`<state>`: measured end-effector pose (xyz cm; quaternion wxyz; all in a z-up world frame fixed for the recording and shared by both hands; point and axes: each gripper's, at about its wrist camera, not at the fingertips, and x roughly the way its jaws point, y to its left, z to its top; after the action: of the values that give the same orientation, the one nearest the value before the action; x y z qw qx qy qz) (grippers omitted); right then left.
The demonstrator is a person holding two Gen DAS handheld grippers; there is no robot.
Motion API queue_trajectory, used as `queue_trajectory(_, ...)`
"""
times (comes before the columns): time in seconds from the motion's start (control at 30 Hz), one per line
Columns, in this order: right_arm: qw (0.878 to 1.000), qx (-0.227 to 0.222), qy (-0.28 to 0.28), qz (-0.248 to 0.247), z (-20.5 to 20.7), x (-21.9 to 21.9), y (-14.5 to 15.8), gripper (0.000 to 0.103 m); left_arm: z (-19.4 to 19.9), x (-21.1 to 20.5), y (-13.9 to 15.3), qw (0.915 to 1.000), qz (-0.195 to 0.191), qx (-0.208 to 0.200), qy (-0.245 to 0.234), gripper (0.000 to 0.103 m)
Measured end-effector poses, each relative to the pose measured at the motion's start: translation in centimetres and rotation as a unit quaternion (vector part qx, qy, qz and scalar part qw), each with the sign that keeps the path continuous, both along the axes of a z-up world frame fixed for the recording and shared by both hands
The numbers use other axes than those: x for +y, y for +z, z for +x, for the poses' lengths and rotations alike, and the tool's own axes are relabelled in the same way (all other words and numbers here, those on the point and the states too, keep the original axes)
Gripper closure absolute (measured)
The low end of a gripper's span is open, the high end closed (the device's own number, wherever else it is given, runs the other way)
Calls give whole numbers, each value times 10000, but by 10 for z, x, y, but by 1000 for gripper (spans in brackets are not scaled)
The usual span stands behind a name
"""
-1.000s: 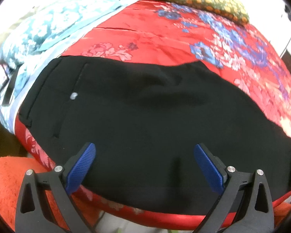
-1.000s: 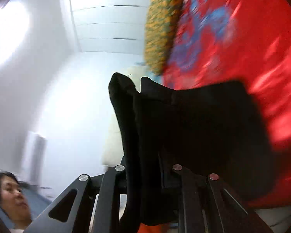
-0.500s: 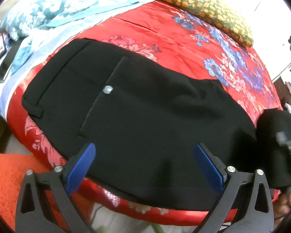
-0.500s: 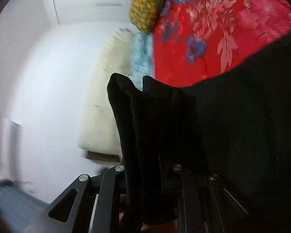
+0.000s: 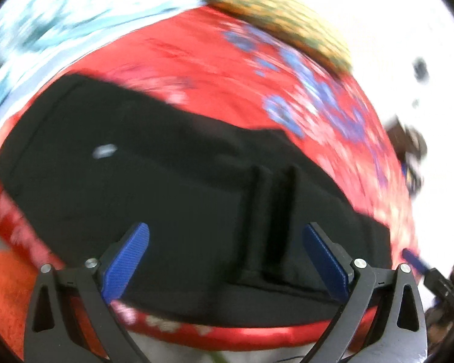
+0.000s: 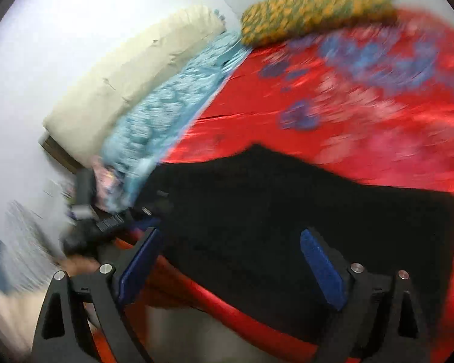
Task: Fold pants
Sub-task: 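Grasp the pant hem with the right gripper and lift it up, then lay the hem over the waistband with the right gripper and release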
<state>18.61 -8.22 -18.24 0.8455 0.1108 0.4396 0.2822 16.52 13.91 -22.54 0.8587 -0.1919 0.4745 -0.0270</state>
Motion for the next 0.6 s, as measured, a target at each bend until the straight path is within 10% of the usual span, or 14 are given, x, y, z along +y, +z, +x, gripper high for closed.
queue_trajectory(0.2, 9953, 106, -845, -462, -71, -63, -23, 10, 21, -75, -17, 9884, 1200, 194, -911, 66)
queue_trajectory(0.23, 9944, 240, -958, -369, -75, -71, -25, 10, 25, -76, -23, 9886, 1177, 351, -875, 96)
queue_trajectory(0.43, 9878, -408, -1309, -734, -80, -87, -3, 10, 2, -50, -12, 9912, 1096, 374, -638, 98)
queue_trajectory(0.6, 9808, -334, -1507, -1195, -68, -98, -21, 10, -1, -46, -13, 9906, 1254, 330, -443, 49)
